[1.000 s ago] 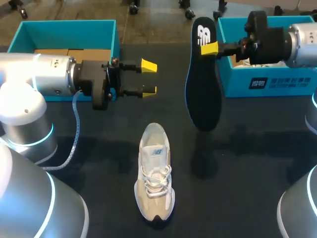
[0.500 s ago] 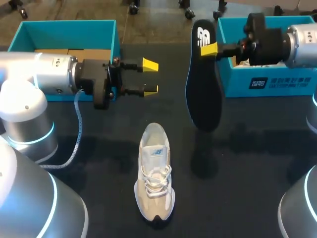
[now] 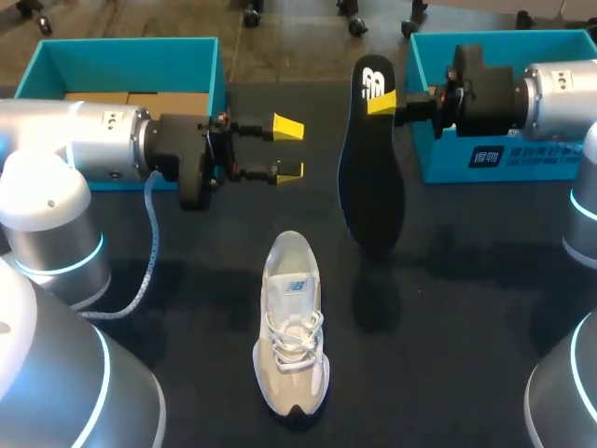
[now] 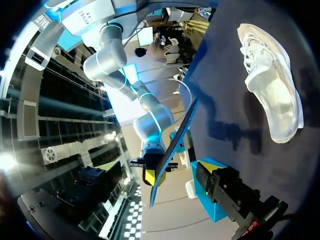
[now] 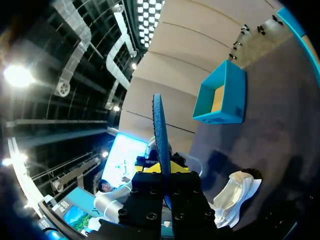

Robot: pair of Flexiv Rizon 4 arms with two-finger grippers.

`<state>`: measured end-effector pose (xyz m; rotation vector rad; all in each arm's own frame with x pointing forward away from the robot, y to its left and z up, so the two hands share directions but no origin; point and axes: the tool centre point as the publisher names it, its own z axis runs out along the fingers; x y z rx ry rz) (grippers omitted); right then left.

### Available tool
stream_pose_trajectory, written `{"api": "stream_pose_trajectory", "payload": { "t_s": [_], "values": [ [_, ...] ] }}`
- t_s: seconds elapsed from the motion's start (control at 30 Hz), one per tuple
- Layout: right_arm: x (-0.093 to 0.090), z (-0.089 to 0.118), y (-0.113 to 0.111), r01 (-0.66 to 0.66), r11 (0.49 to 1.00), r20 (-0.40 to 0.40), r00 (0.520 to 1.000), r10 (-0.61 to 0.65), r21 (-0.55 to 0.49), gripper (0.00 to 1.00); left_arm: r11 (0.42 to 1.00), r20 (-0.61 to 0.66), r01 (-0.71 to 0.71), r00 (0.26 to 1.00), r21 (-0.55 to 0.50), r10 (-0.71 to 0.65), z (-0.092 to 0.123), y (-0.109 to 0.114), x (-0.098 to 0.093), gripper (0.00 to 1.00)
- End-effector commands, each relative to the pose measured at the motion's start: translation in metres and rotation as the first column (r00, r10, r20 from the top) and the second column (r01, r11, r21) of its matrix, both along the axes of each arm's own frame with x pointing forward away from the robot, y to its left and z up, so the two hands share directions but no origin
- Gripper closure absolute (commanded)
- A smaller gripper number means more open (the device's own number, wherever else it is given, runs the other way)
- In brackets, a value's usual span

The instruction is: Take the shoe out of the shoebox, open the shoe tongue, remove and reinsert the insole, then place the shoe into the shoebox

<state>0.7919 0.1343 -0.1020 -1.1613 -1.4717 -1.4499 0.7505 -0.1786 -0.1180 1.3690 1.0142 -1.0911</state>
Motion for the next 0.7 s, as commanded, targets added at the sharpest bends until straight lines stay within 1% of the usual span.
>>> {"api": "stream_pose_trajectory", "payload": {
  "t_s": [0.03, 0.13, 0.23, 0.33, 0.53, 0.7],
  "values": [
    [0.003, -0.003, 0.006, -0.014, 1.0, -0.02, 1.0, 0.015, 0.019, 1.0, 1.0, -0.007, -0.011, 1.0, -0.003, 0.011, -0.006, -0.007, 0.003, 0.0],
    [0.009, -0.008, 0.017, -0.017, 0.998, -0.083, 0.996, 0.021, 0.055, 1.0, 1.0, -0.02, -0.027, 0.999, -0.009, 0.027, -0.015, -0.012, 0.008, 0.0],
    [0.011, -0.013, 0.026, -0.024, 0.998, -0.135, 0.99, 0.031, 0.06, 1.0, 0.999, -0.054, -0.043, 0.998, -0.02, 0.042, -0.022, -0.015, 0.017, 0.0],
    [0.013, -0.018, 0.035, -0.033, 0.998, -0.17, 0.984, 0.042, 0.056, 1.0, 0.998, -0.073, -0.047, 0.996, -0.036, 0.044, -0.026, -0.018, 0.021, 0.0],
    [0.025, -0.028, 0.039, -0.018, 0.998, -0.208, 0.978, 0.03, 0.059, 1.0, 0.999, -0.077, -0.037, 0.996, -0.035, 0.034, -0.033, -0.023, 0.021, 0.0],
    [0.039, -0.034, 0.044, -0.034, 0.998, -0.232, 0.972, 0.046, 0.053, 1.0, 0.998, -0.082, -0.041, 0.996, -0.037, 0.038, -0.038, -0.024, 0.027, 0.0]
  ]
}}
